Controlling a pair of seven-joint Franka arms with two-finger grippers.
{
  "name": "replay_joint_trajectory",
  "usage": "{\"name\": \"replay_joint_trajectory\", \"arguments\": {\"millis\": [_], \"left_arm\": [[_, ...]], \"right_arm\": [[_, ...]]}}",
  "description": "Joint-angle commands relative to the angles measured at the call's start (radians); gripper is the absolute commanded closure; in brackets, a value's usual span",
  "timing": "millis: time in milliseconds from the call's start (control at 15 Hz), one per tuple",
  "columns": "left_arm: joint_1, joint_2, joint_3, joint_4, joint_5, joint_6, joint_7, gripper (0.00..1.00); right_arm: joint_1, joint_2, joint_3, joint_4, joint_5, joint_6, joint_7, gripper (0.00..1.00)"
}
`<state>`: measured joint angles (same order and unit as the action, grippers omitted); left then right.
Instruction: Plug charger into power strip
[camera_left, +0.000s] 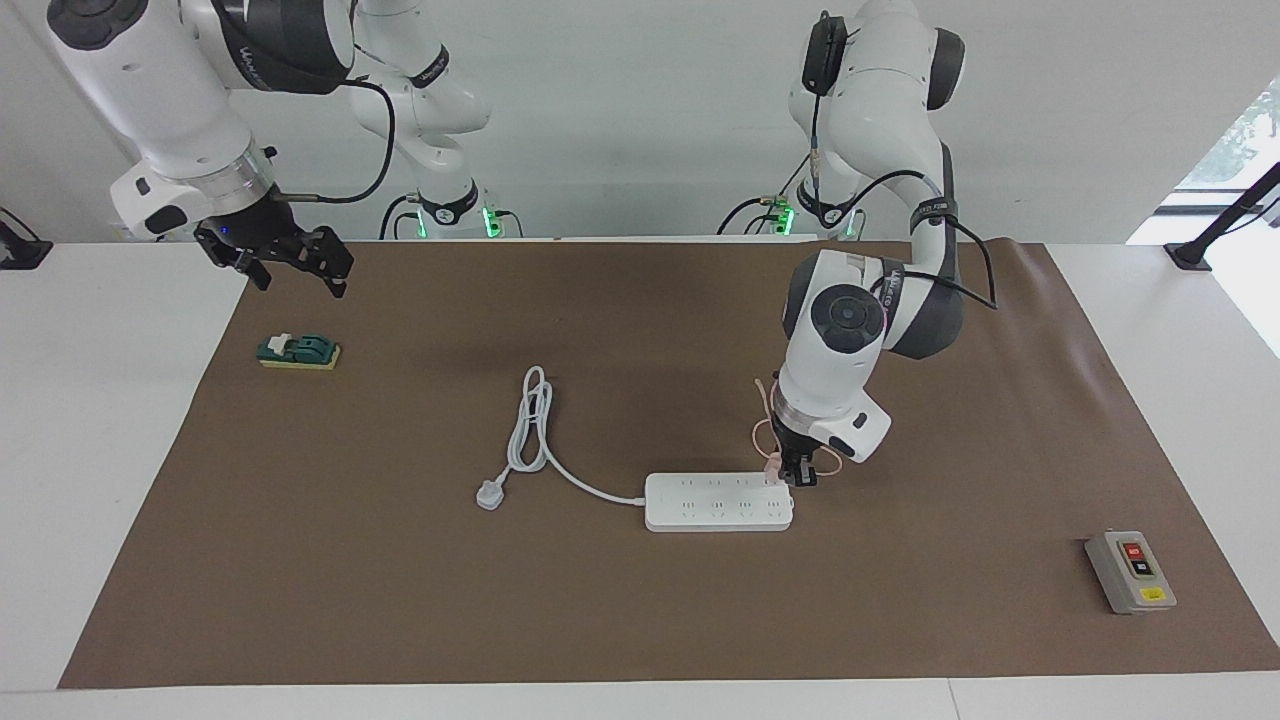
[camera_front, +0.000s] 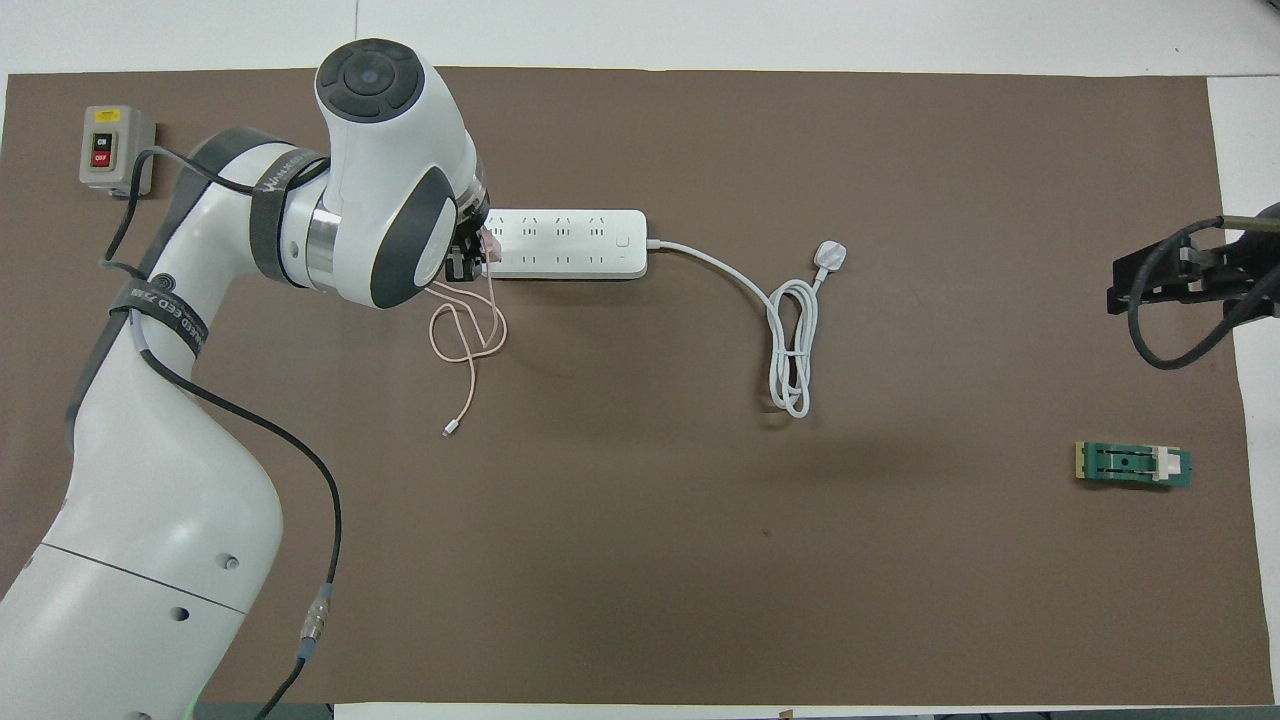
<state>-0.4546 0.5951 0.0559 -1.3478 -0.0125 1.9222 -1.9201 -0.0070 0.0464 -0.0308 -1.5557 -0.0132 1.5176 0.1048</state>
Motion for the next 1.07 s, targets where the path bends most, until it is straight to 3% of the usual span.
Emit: {"name": "replay_joint_trajectory", "arguments": {"millis": [0,1000], "left_arm": [[-0.009,0.026,0.005,0.038,0.02,0.009,-0.017,1.0],[-0.006,0.025,0.004,0.012,0.031,0.046,-0.016,1.0]], "right_arm": [[-0.01,-0.014,0.009,-0.018,-0.011,0.009,-0.019,0.0],[-0.01,-0.016,0.009,-0.018,-0.01,0.009,-0.019,0.0]]}}
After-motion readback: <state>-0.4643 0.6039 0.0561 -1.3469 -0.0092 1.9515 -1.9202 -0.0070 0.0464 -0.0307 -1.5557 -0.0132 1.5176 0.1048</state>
